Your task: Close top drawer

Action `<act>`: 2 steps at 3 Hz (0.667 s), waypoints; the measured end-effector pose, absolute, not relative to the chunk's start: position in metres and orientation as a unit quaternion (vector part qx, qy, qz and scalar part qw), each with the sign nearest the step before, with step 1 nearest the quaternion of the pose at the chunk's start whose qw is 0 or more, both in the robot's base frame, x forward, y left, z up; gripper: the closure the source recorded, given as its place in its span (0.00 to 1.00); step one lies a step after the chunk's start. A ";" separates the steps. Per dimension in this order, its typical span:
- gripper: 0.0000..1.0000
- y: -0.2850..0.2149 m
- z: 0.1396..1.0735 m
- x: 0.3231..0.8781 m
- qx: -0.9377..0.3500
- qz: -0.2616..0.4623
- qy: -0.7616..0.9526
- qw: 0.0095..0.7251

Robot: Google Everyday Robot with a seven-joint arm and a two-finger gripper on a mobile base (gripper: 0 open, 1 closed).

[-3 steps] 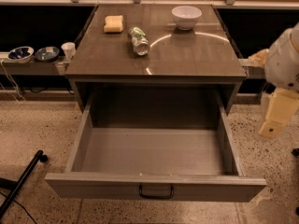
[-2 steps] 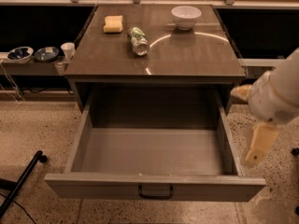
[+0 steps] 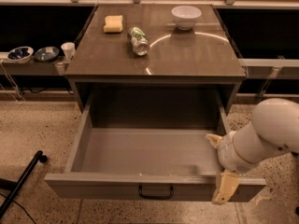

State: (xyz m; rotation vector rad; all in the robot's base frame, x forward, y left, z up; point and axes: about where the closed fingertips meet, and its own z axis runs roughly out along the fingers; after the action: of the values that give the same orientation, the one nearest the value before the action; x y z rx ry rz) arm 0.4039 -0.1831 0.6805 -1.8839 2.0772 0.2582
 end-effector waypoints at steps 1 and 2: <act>0.25 -0.167 0.657 0.405 -0.668 0.092 0.717 0.175; 0.31 -0.153 0.666 0.417 -0.675 0.081 0.704 0.204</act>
Offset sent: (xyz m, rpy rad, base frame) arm 0.0291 0.0461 -0.0001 0.0703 -0.1644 0.0593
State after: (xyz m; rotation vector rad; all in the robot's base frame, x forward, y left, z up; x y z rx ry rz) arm 0.4169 -0.1529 0.6663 -1.8835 1.9656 0.2249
